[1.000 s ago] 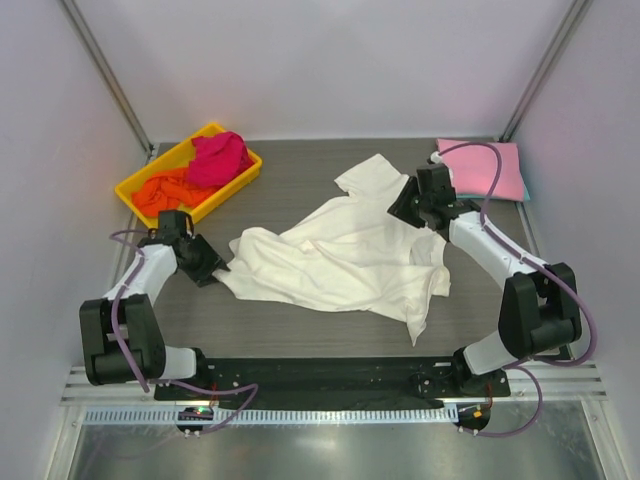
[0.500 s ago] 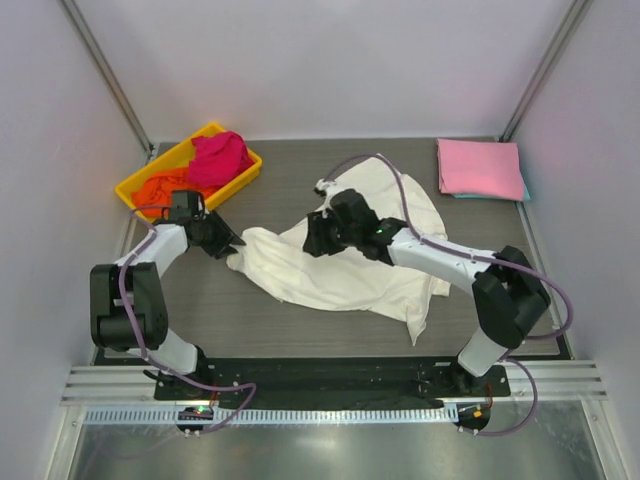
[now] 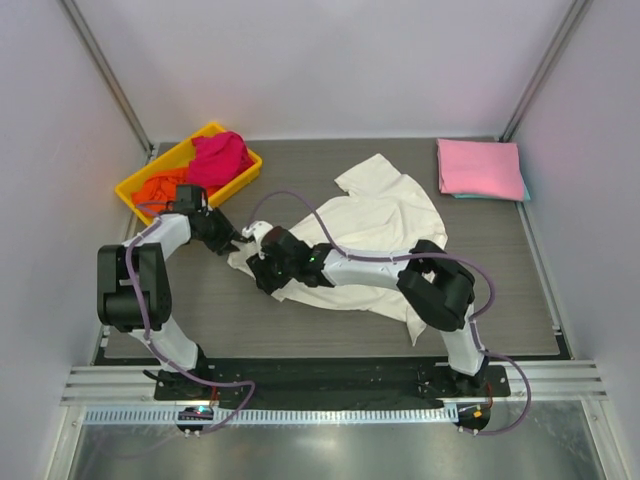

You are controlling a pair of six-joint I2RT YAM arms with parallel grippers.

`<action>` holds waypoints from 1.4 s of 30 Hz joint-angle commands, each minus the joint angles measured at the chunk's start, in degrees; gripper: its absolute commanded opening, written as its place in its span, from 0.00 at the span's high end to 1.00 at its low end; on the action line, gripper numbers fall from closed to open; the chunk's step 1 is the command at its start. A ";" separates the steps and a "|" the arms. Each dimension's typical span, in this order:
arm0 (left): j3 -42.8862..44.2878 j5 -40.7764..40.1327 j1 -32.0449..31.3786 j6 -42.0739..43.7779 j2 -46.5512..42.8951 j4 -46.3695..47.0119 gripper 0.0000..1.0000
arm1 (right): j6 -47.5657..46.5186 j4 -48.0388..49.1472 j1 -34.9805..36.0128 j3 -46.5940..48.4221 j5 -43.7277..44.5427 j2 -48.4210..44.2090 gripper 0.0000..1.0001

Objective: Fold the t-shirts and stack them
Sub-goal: Flatten the tshirt out

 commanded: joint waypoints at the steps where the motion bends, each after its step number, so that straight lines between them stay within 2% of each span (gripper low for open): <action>1: 1.92 0.08 -0.11 0.38 0.56 -1.10 0.62 | -2.91 3.89 2.93 4.36 9.32 -0.48 0.48; 6: 2.01 -0.10 -0.11 0.55 0.22 -2.33 0.63 | -4.05 2.84 4.43 8.22 18.75 3.29 0.50; 15: 4.29 -2.82 -0.11 1.87 -0.84 -6.81 0.62 | -4.49 -1.12 5.13 15.61 21.73 9.62 0.53; 16: 4.47 -3.26 -0.11 1.96 -0.84 -7.25 0.61 | -4.32 -1.03 5.22 15.70 22.09 9.71 0.57; 18: 5.17 -5.01 -0.20 2.05 -1.28 -8.74 0.62 | -4.23 -1.12 5.23 16.05 22.88 9.89 0.73; 19: 5.17 -6.41 -0.11 1.96 -1.80 -9.45 0.62 | -3.88 -1.03 5.23 16.05 23.41 9.72 0.85; 22: 4.56 -13.53 -0.11 2.04 -6.10 -12.35 0.61 | -1.95 -1.03 5.23 15.97 23.77 8.40 0.99; 27: 4.21 -17.32 0.51 4.59 -14.53 -17.97 0.60 | 3.66 1.86 4.17 12.90 20.17 6.47 0.99; 30: 1.15 -15.32 0.77 4.68 -18.84 -19.12 0.61 | 5.52 3.45 3.64 11.83 18.15 6.55 0.99; 35: -5.79 -11.80 0.77 2.14 -23.16 -15.97 0.61 | 8.25 4.42 3.38 11.31 16.48 6.03 0.99; 42: -13.71 -4.77 4.11 -3.22 -21.41 -7.37 0.58 | 10.88 4.86 3.29 10.78 13.84 5.32 0.99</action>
